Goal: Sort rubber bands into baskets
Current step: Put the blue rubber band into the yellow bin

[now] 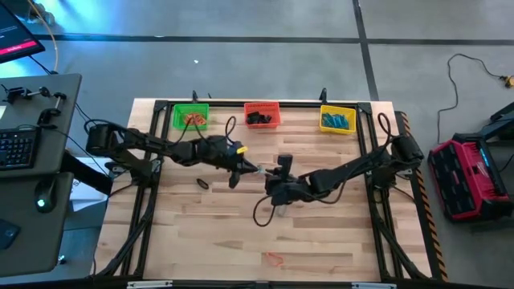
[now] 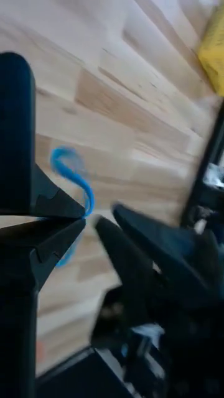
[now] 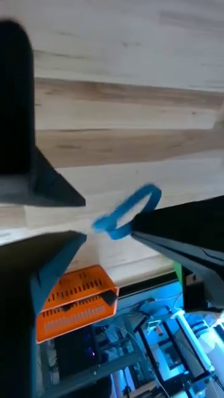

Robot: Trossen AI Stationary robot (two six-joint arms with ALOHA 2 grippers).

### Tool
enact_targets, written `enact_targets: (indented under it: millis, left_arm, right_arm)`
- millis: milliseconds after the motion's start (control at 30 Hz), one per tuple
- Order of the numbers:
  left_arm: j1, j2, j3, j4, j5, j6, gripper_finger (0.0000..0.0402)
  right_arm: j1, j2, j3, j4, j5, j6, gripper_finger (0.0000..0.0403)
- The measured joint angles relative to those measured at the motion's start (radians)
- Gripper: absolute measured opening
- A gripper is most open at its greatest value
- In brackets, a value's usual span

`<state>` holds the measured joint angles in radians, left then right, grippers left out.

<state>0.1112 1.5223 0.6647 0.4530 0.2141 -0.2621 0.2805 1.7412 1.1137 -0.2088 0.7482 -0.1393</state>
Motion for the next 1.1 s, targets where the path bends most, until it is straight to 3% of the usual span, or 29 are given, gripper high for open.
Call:
enact_targets:
  millis: [267, 433, 600, 833, 1100]
  left_arm:
    - [0.027, 0.0, 0.003, 0.044, 0.045, -0.042, 0.0]
    - [0.026, 0.0, 0.004, 0.075, 0.046, -0.042, 0.0]
    - [0.027, 0.0, 0.004, 0.083, 0.047, -0.043, 0.0]
    - [0.063, 0.0, 0.004, 0.1, 0.049, -0.01, 0.0001]
    - [0.133, 0.0, 0.004, 0.1, 0.122, 0.049, 0.0001]
  right_arm:
    - [-0.042, 0.0, 0.0, 0.05, -0.054, -0.018, 0.0174]
    - [-0.078, 0.0, 0.0, 0.073, -0.079, -0.058, 0.0201]
    - [-0.103, 0.0, 0.0, 0.097, -0.083, -0.111, 0.0156]
    - [-0.133, 0.0, 0.0, 0.125, -0.097, -0.196, 0.0014]
    - [-0.224, 0.0, 0.0, 0.132, -0.171, -0.209, 0.0003]
